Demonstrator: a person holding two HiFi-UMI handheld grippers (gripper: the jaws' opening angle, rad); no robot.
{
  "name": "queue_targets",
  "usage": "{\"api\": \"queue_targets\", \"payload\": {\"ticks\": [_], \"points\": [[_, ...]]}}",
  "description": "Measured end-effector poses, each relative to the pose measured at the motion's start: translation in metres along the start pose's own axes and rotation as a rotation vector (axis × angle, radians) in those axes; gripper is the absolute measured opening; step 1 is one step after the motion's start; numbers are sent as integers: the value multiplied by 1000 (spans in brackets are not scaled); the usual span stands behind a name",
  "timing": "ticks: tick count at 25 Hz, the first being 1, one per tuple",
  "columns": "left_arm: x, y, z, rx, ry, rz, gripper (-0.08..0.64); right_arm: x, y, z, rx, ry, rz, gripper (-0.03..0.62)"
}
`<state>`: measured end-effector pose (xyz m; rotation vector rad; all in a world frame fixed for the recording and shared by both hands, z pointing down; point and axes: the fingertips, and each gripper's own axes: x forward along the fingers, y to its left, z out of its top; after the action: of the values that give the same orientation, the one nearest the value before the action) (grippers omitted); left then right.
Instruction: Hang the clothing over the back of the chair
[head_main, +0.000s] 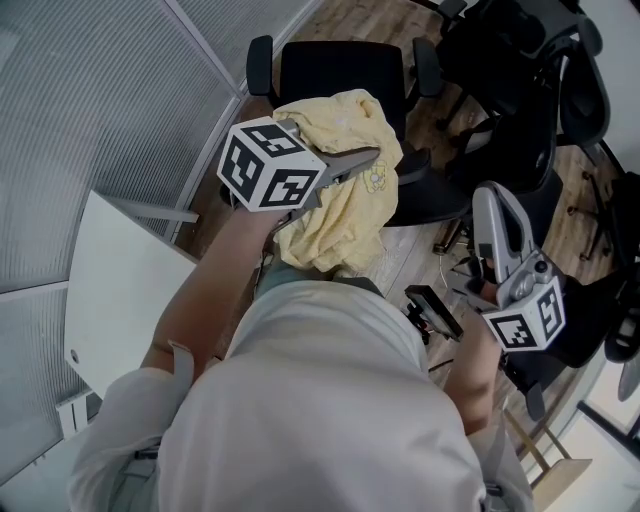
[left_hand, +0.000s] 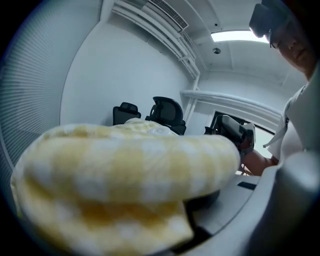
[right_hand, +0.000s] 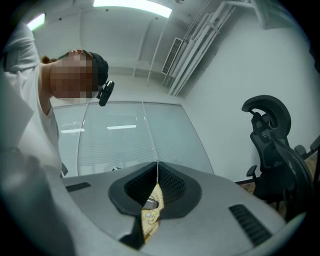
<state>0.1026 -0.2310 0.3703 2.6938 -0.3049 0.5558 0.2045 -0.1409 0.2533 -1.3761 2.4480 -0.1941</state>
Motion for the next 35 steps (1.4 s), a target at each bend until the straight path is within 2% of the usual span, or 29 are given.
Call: {"api": "queue_targets", "payload": {"ticks": [4, 11, 12, 14, 17, 22, 26, 31, 35], "points": [[2, -3, -1, -7, 10, -2, 152, 4, 5, -13, -29, 69, 10, 21], [2, -3, -2, 9, 5, 6, 155, 41, 12, -58, -36, 265, 132, 27], [2, -3, -2, 13, 6, 8, 155, 49, 15, -60, -46, 283, 160, 41], [2, -3, -2, 19, 6, 12, 155, 66, 24, -64, -51, 309, 238, 113], [3, -4, -2, 29, 6, 22, 155, 90, 35, -71, -55, 356, 337, 146], [2, -5, -3, 45, 5, 37, 155, 116, 50, -93, -142, 472, 437, 191], [1, -5, -2, 38, -2, 39, 156, 121, 54, -97, -242, 509, 467, 196], [0, -4, -3, 36, -9, 43, 158, 124, 56, -98, -298, 534, 492, 198], [2, -6, -3, 45, 1, 41, 158, 129, 56, -87, -295, 498, 487, 207]]}}
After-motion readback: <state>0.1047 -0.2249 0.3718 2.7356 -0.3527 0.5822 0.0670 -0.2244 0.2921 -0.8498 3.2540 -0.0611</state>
